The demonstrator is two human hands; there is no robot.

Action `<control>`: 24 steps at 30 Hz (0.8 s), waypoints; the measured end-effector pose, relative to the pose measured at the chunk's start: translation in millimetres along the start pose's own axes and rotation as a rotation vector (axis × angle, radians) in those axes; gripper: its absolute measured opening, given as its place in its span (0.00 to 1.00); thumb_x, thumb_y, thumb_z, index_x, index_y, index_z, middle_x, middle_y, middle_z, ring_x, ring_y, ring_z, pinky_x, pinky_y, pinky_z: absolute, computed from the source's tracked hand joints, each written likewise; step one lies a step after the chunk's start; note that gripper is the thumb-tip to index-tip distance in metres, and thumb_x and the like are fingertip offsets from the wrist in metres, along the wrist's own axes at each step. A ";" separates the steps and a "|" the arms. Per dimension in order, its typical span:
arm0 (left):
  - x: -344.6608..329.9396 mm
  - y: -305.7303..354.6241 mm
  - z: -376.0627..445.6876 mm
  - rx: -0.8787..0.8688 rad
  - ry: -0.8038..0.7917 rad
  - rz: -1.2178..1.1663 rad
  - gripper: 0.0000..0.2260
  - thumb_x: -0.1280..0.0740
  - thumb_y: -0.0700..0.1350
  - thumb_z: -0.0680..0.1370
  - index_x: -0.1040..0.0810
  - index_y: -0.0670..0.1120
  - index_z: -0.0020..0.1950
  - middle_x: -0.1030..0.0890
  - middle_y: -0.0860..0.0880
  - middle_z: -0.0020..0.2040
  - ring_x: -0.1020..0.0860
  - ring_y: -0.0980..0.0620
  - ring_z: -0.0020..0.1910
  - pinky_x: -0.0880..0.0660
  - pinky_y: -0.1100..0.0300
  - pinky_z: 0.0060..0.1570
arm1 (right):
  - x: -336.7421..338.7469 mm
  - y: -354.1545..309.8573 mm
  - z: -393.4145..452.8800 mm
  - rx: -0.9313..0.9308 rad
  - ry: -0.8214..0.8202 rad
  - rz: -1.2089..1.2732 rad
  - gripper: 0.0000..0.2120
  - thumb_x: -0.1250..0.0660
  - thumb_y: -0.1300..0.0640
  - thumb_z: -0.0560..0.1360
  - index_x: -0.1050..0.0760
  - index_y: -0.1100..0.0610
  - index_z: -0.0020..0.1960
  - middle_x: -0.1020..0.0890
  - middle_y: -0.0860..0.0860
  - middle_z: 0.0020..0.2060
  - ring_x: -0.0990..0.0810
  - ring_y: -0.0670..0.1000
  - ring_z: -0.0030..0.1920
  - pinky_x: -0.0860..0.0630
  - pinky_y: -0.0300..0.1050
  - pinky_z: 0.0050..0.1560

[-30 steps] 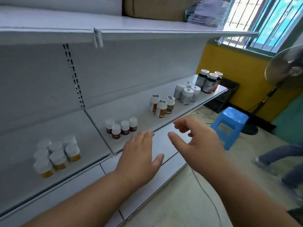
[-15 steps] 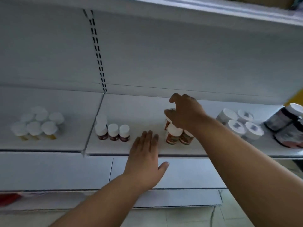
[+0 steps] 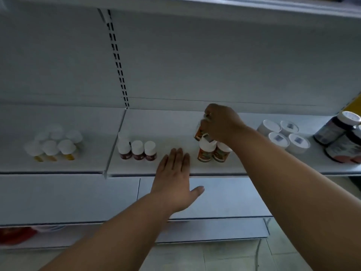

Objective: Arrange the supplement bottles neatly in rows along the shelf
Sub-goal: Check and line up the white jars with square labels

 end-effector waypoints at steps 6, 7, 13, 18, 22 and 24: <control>3.3 1.6 -1.9 0.000 -0.041 -0.020 0.46 0.51 0.74 0.75 0.64 0.44 0.80 0.66 0.44 0.80 0.67 0.44 0.78 0.64 0.47 0.77 | 45.9 -9.0 -51.6 0.226 0.369 0.339 0.16 0.43 0.52 0.82 0.28 0.54 0.67 0.23 0.54 0.59 0.25 0.54 0.57 0.30 0.42 0.55; 3.2 1.3 -2.4 0.003 -0.038 -0.028 0.47 0.51 0.74 0.75 0.64 0.44 0.80 0.66 0.44 0.80 0.67 0.45 0.78 0.64 0.47 0.77 | 47.9 -7.6 -59.0 0.209 0.379 0.445 0.16 0.43 0.51 0.82 0.27 0.52 0.67 0.22 0.53 0.59 0.24 0.52 0.58 0.28 0.45 0.57; 2.8 -1.1 -0.5 -0.001 -0.032 -0.044 0.47 0.52 0.75 0.75 0.64 0.45 0.80 0.66 0.45 0.80 0.68 0.46 0.78 0.65 0.48 0.76 | 1.0 -4.3 -88.5 -0.208 -0.006 1.785 0.17 0.29 0.48 0.71 0.24 0.59 0.53 0.20 0.57 0.45 0.19 0.58 0.47 0.20 0.58 0.54; -9.3 -4.3 7.6 -0.021 0.034 -0.107 0.48 0.53 0.78 0.71 0.64 0.51 0.81 0.64 0.48 0.81 0.66 0.47 0.79 0.61 0.45 0.77 | -40.7 -11.2 -119.7 -0.367 -0.435 2.108 0.27 0.28 0.40 0.68 0.23 0.63 0.49 0.19 0.60 0.45 0.18 0.56 0.42 0.19 0.48 0.37; -15.7 -4.6 10.5 -0.025 0.062 -0.107 0.47 0.53 0.78 0.70 0.60 0.53 0.81 0.60 0.48 0.82 0.63 0.46 0.80 0.61 0.46 0.77 | -40.1 -13.7 -131.1 -0.122 -0.652 2.051 0.28 0.35 0.37 0.71 0.24 0.63 0.50 0.21 0.60 0.42 0.19 0.56 0.34 0.21 0.48 0.35; -14.4 -3.6 10.7 -0.030 0.079 -0.098 0.48 0.54 0.77 0.69 0.60 0.51 0.81 0.59 0.47 0.82 0.61 0.45 0.80 0.60 0.46 0.77 | -39.4 -11.4 -133.6 -0.066 -0.723 2.047 0.29 0.39 0.40 0.75 0.27 0.66 0.58 0.22 0.62 0.46 0.20 0.57 0.36 0.23 0.50 0.39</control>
Point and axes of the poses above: each hand's wrist, its own z-axis towards the middle knuckle, its own x-axis out of the back of the hand, y = z × x, the point moved 6 cm from there along z, towards the middle knuckle
